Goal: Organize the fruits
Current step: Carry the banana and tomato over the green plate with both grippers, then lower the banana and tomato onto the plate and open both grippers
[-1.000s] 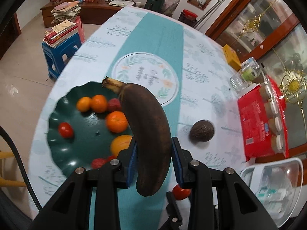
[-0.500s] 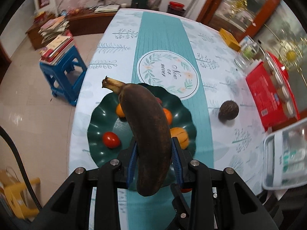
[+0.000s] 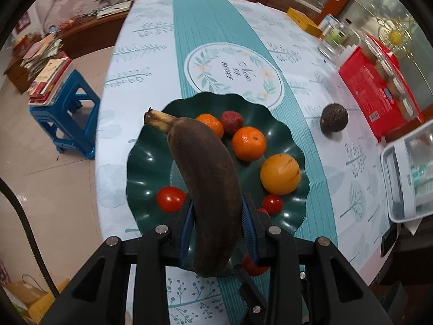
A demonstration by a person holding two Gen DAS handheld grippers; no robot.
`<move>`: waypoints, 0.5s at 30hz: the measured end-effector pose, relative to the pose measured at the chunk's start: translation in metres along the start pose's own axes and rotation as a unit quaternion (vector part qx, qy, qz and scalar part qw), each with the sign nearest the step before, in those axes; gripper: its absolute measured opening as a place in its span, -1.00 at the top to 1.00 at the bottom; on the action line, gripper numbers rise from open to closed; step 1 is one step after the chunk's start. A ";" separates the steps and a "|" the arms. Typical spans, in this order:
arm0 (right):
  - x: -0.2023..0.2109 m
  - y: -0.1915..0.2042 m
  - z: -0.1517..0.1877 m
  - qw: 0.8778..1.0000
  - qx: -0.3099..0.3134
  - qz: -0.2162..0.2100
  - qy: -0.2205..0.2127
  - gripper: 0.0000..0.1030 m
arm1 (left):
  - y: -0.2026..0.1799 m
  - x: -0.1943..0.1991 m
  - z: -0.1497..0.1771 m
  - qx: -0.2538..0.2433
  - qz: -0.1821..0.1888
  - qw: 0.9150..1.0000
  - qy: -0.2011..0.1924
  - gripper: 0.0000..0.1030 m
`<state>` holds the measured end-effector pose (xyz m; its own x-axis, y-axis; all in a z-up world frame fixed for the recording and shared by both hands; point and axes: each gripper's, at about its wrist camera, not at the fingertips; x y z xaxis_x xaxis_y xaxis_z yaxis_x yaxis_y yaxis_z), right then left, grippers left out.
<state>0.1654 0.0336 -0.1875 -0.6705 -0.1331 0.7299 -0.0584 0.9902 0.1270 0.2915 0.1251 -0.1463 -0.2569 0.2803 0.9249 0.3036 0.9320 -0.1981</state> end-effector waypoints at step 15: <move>-0.009 -0.009 0.005 0.999 -0.017 0.012 0.029 0.38 | -0.006 -0.019 0.004 -0.028 0.000 0.999 0.022 0.34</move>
<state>0.1684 0.0261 -0.1983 -0.6268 -0.1136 0.7709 -0.0169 0.9911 0.1323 0.2907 0.1151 -0.1638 -0.2158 0.2689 0.9387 0.3550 0.9172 -0.1812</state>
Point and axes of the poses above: each gripper's, at about its wrist camera, not at the fingertips, and x roughly against the way its jaws point, y to its left, z to its underside, and after that the axes turned 3 degrees about -x, right-handed
